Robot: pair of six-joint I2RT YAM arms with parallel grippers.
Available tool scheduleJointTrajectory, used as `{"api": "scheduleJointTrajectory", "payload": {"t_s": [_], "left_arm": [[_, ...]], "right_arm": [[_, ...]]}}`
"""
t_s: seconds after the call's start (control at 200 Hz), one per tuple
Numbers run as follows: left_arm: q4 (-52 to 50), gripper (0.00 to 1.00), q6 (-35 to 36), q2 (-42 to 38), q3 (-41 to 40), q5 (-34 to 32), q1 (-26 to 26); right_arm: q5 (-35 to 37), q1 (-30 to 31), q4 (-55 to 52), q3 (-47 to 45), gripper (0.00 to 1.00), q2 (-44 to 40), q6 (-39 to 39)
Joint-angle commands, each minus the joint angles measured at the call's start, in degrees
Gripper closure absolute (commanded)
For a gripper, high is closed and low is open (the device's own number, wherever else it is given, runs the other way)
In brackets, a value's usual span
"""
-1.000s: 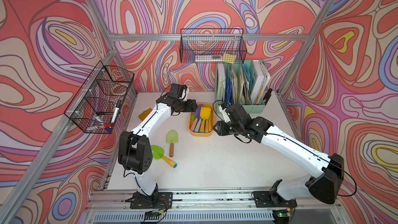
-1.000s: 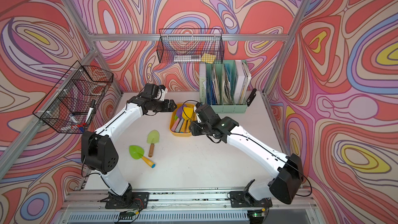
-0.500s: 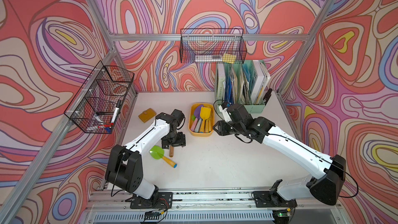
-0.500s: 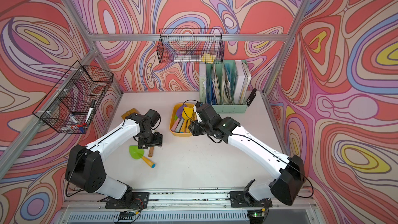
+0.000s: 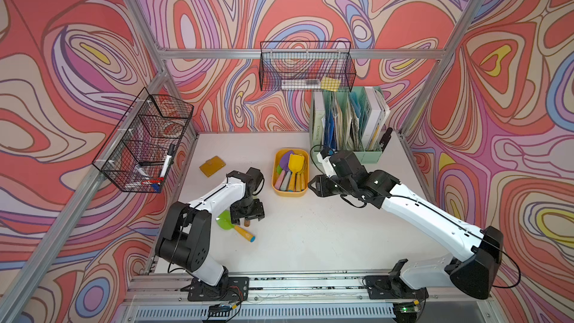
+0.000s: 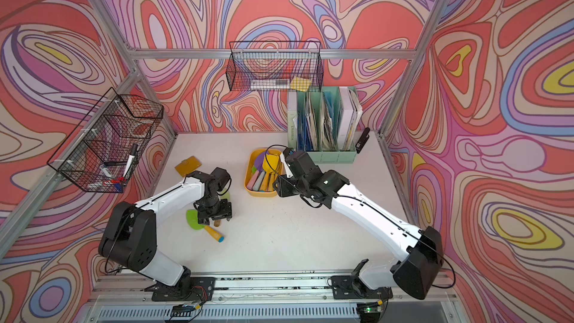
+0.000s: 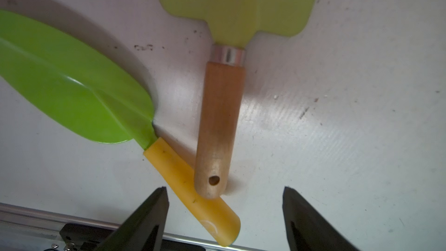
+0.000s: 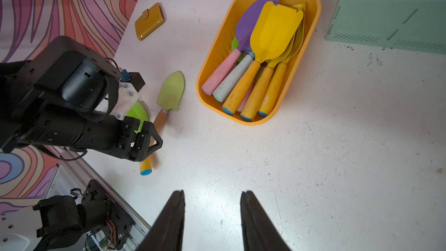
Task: Put the shovel into the storage box
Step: Pick up the shovel from the center of the board.
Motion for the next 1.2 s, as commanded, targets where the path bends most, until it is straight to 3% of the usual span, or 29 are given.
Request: {"api": "scheduleJointTrajectory", "payload": {"t_s": [0.0, 0.245, 0.541, 0.786, 1.037, 1.192], "left_arm": [[2.9, 0.21, 0.96, 2.09, -0.16, -1.55, 1.8], [4.78, 0.26, 3.36, 5.16, 0.38, -1.76, 3.48], [7.48, 0.39, 5.14, 7.61, 0.82, -1.23, 3.48], [8.28, 0.7, 4.43, 8.45, 0.52, 0.53, 3.45], [6.03, 0.79, 3.52, 4.83, 2.08, 0.53, 2.69], [3.51, 0.82, 3.26, 0.0, 4.54, 1.78, 0.55]], "right_arm": [[-0.24, -0.16, 0.69, -1.03, 0.61, -0.92, 0.18], [0.2, -0.23, 0.73, -1.33, 0.61, -0.68, 0.75], [0.19, -0.13, 0.96, -1.02, 0.61, 0.42, 0.93], [0.71, -0.2, 0.9, -1.31, 0.61, 0.01, 0.92], [0.4, -0.17, 1.96, -1.77, 0.61, -0.02, 1.32], [-4.45, -0.6, 5.82, -2.54, 0.6, 0.84, 2.34]]}}
